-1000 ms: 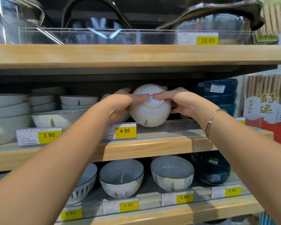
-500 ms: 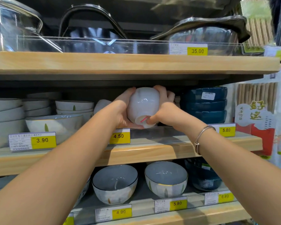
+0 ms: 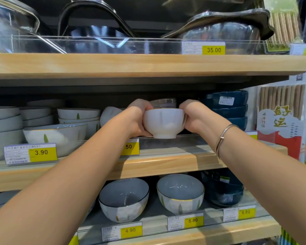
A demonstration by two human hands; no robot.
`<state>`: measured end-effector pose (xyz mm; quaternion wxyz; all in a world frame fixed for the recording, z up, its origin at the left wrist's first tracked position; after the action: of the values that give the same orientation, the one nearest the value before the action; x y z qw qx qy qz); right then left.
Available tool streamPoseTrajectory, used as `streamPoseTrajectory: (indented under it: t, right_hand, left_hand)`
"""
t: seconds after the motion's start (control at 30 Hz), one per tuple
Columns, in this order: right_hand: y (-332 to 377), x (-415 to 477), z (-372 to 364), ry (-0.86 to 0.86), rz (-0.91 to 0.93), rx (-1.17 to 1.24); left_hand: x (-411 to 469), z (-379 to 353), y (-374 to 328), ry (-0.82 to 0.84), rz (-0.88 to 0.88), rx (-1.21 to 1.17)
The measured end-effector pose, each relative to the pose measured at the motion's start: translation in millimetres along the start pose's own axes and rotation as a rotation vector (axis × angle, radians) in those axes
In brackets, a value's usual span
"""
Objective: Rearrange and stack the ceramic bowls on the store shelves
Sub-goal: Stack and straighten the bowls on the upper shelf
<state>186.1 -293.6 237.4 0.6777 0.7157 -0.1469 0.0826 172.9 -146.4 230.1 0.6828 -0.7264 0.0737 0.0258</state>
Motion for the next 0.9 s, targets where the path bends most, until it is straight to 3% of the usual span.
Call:
streamPoseTrajectory:
  t: [0.1, 0.4, 0.6, 0.77, 0.9]
  right_hand:
    - [-1, 7, -2, 0.036, 0.086, -0.118]
    - [-5, 0, -2, 0.088, 0.052, -0.507]
    - [12, -15, -13, 0.215, 0.069, -0.744]
    - [21, -17, -15, 0.129, 0.093, -0.962]
    - [36, -10, -34, 0.092, 0.217, -0.899]
  left_hand:
    - [4, 0, 3, -0.011, 0.025, 0.108]
    - [10, 7, 9, -0.051, 0.057, 0.402]
    - [8, 1, 11, -0.018, 0.057, 0.43]
    - [4, -3, 10, 0.036, 0.047, 0.442]
    - [0, 6, 2, 0.025, -0.021, 0.402]
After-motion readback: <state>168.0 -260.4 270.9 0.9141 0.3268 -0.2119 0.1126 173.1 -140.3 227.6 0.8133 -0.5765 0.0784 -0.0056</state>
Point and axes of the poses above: each hand's wrist, its own x-axis towards the middle knuckle, its own z-axis out of the back of the hand, y = z × x, the point moved 6 cm from there along x, towards the middle knuckle, and after that the axes turned 11 degrees about z, right-handed, at the moved point
